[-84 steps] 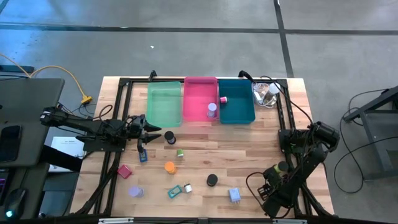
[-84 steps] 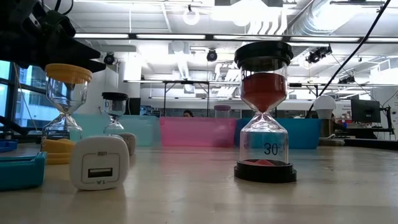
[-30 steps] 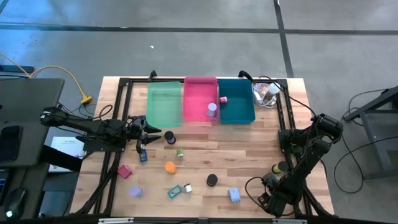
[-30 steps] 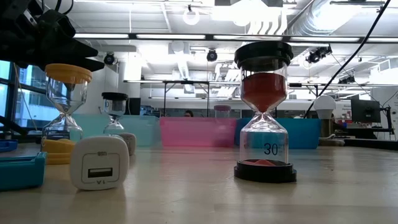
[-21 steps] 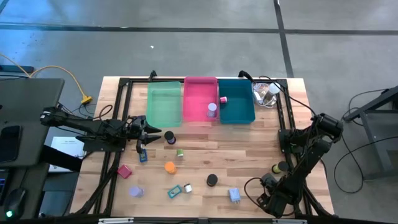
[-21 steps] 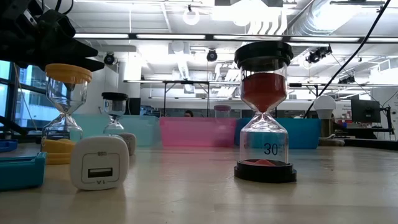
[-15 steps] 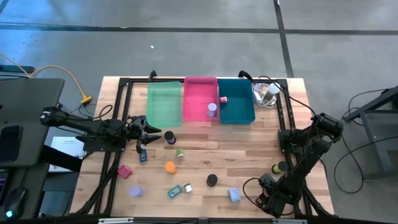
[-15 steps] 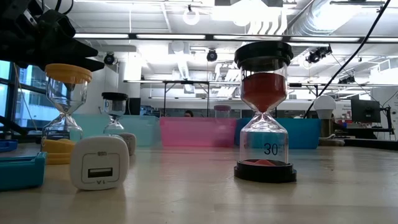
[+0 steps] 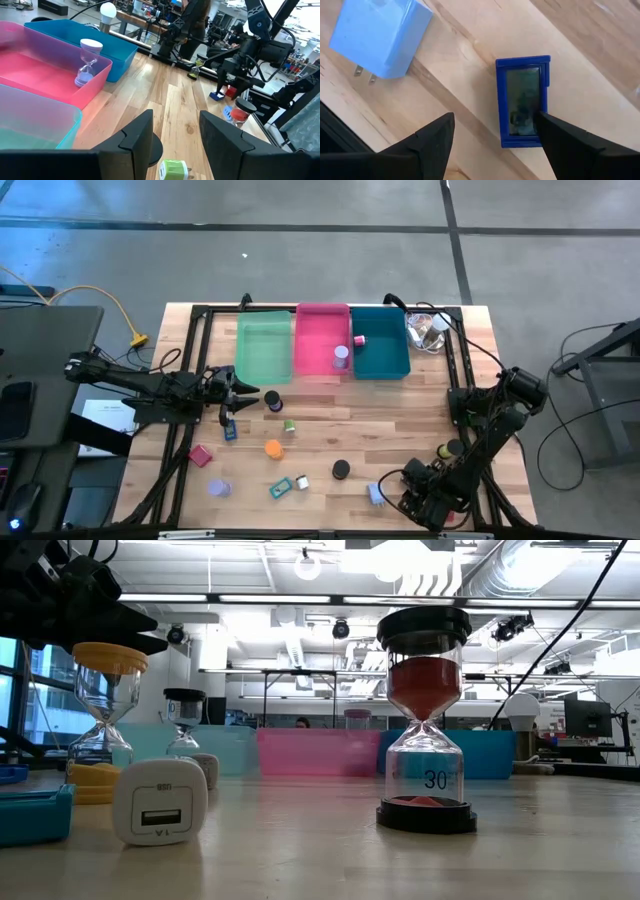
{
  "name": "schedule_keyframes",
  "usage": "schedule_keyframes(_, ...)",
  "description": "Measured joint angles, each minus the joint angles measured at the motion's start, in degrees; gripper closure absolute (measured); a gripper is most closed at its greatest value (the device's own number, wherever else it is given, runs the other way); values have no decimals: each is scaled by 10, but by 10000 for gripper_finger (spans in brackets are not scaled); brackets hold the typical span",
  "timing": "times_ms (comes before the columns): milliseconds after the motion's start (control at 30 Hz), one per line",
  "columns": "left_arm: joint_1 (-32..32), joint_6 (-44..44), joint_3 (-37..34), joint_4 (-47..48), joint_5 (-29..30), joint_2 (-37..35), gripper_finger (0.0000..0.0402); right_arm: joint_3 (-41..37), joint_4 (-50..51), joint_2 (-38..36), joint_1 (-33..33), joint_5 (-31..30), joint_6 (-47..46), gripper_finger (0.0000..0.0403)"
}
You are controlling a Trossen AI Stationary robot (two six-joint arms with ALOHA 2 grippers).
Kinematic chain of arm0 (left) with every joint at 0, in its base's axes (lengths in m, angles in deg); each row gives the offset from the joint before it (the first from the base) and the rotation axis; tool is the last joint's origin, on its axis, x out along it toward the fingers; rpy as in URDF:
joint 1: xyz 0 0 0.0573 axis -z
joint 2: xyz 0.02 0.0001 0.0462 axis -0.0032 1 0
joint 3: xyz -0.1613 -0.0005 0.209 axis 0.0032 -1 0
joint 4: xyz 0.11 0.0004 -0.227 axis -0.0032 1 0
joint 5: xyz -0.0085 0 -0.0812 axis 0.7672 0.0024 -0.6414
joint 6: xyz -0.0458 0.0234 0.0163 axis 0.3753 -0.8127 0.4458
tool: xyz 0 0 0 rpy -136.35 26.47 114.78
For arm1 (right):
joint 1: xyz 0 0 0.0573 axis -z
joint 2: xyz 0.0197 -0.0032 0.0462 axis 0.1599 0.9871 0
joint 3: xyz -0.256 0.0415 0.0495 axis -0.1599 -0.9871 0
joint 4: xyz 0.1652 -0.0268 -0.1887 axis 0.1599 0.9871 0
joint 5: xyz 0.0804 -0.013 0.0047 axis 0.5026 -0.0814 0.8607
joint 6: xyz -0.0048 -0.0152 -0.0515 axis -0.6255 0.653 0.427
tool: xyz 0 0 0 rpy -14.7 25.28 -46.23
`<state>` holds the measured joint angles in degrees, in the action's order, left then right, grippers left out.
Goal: Pick & Place Office items
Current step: Put the right purple digital clock into the green bin
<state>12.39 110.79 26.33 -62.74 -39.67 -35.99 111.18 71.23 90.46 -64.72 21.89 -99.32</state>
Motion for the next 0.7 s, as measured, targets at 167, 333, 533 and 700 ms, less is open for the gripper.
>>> schedule_keyframes(167, 0, 0, 0, 0, 0, 0, 246, 10, 4, 1, 3, 1, 24, 131)
schedule_keyframes(333, 0, 0, 0, 0, 0, 0, 246, 24, 11, 1, 6, -1, 44, 131)
schedule_keyframes(533, 0, 0, 0, 0, 0, 0, 246, 44, 83, 0, 6, -9, 49, 131)
schedule_keyframes(700, 0, 0, 0, 0, 0, 0, 246, 44, 109, 0, 7, -9, 40, 131)
